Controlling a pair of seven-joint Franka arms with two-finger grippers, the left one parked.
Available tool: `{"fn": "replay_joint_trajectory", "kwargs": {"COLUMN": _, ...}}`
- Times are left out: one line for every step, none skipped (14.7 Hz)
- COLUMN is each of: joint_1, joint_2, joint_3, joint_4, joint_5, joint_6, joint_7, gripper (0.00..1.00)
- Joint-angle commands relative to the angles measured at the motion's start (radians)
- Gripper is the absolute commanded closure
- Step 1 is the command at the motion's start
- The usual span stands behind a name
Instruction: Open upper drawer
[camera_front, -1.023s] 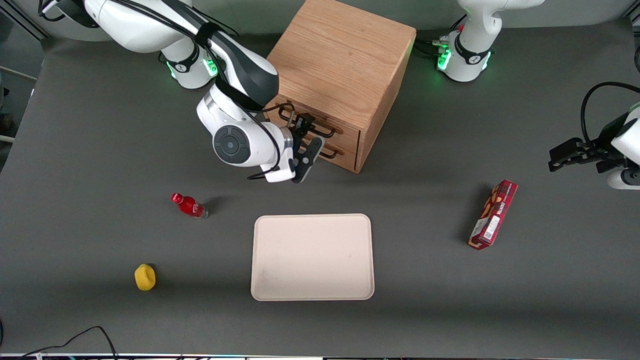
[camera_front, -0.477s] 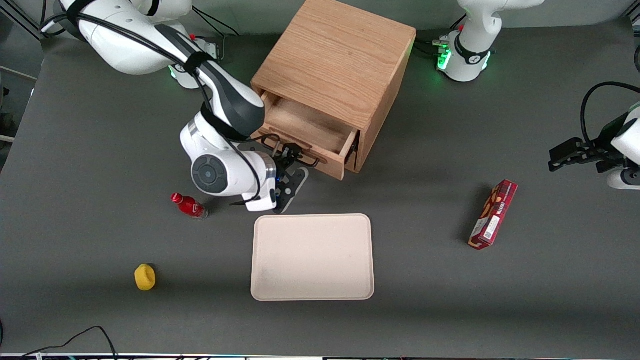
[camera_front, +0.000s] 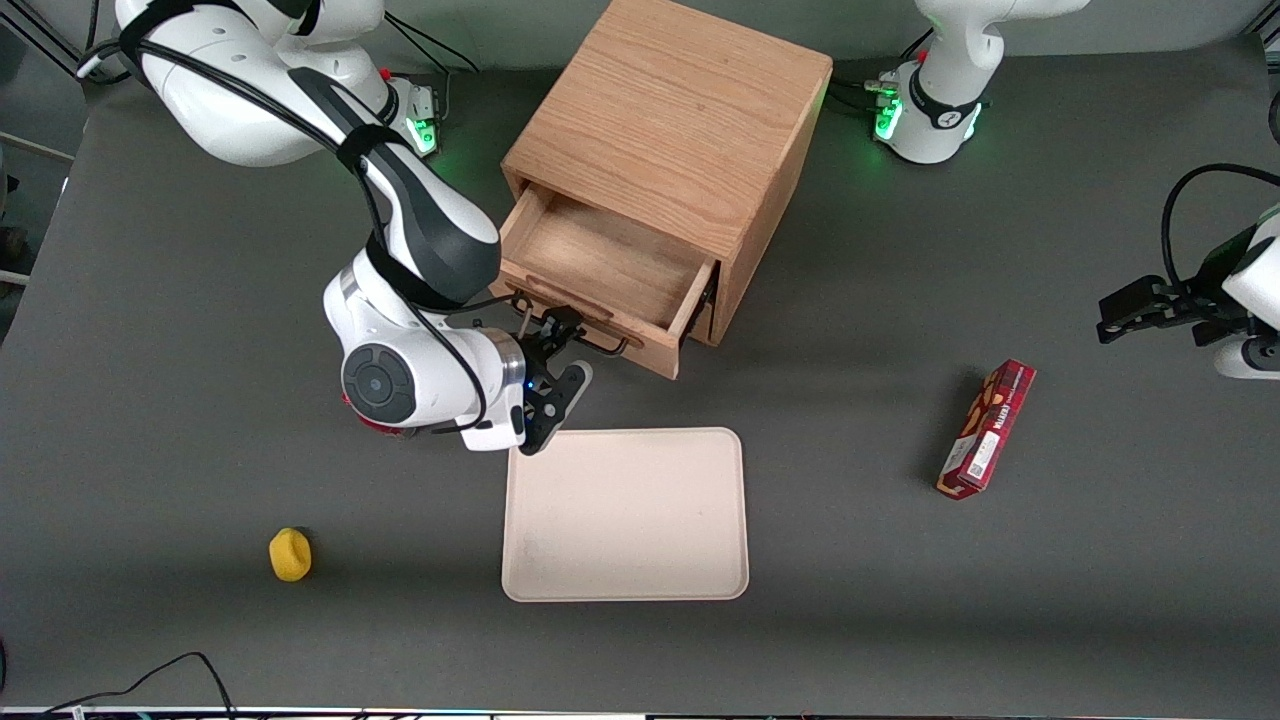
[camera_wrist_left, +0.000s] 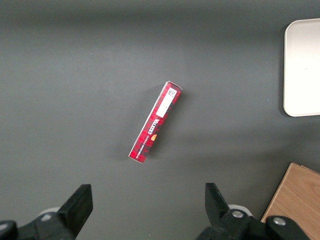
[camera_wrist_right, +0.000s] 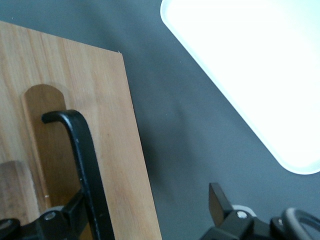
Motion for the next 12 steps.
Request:
{"fn": "replay_joint_trajectory", "kwargs": {"joint_1": 0.021, "joint_2": 0.055, "joint_3": -0.032, "joint_4": 0.088, "joint_5": -0.016, "joint_6": -0.024, "joint_7": -0.076, "gripper": 0.00}}
{"fn": "replay_joint_trajectory", "kwargs": {"joint_1": 0.021, "joint_2": 0.056, "joint_3": -0.044, "joint_4": 0.094, "joint_5": -0.016, "joint_6": -0.024, "joint_7": -0.088, "gripper": 0.00}}
{"fn": "replay_joint_trajectory", "kwargs": {"joint_1": 0.022, "joint_2": 0.059, "joint_3": -0.058, "joint_4": 0.098, "joint_5": -0.016, "joint_6": -0.022, "joint_7": -0.099, "gripper": 0.00}}
{"fn": "replay_joint_trajectory", "kwargs": {"joint_1": 0.025, "joint_2": 0.063, "joint_3": -0.072, "joint_4": 0.111, "joint_5": -0.017, "joint_6": -0.022, "joint_7": -0.119, "gripper": 0.00}}
{"fn": "replay_joint_trajectory", "kwargs": {"joint_1": 0.025, "joint_2": 0.078, "joint_3": -0.082, "joint_4": 0.131, "joint_5": -0.017, "joint_6": -0.024, "joint_7": -0.134, "gripper": 0.00}}
{"fn": "replay_joint_trajectory", "kwargs": {"joint_1": 0.025, "joint_2": 0.081, "joint_3": -0.092, "joint_4": 0.147, "joint_5": -0.017, "joint_6": -0.022, "joint_7": -0.142, "gripper": 0.00}}
{"fn": "replay_joint_trajectory", "kwargs": {"joint_1": 0.025, "joint_2": 0.092, "joint_3": -0.105, "joint_4": 0.165, "joint_5": -0.017, "joint_6": -0.024, "joint_7": -0.150, "gripper": 0.00}}
{"fn": "replay_joint_trajectory", "kwargs": {"joint_1": 0.025, "joint_2": 0.096, "joint_3": -0.113, "joint_4": 0.182, "joint_5": -0.017, "joint_6": -0.024, "joint_7": -0.162, "gripper": 0.00}}
{"fn": "replay_joint_trajectory", "kwargs": {"joint_1": 0.025, "joint_2": 0.096, "joint_3": -0.122, "joint_4": 0.191, "joint_5": -0.017, "joint_6": -0.024, "joint_7": -0.167, "gripper": 0.00}}
{"fn": "replay_joint_trajectory", "kwargs": {"joint_1": 0.025, "joint_2": 0.096, "joint_3": -0.145, "joint_4": 0.197, "joint_5": -0.017, "joint_6": -0.024, "joint_7": -0.168, "gripper": 0.00}}
{"fn": "replay_joint_trajectory", "kwargs": {"joint_1": 0.025, "joint_2": 0.096, "joint_3": -0.153, "joint_4": 0.206, "joint_5": -0.017, "joint_6": -0.024, "joint_7": -0.168, "gripper": 0.00}}
{"fn": "replay_joint_trajectory", "kwargs": {"joint_1": 0.025, "joint_2": 0.101, "joint_3": -0.156, "joint_4": 0.217, "joint_5": -0.017, "joint_6": -0.022, "joint_7": -0.170, "gripper": 0.00}}
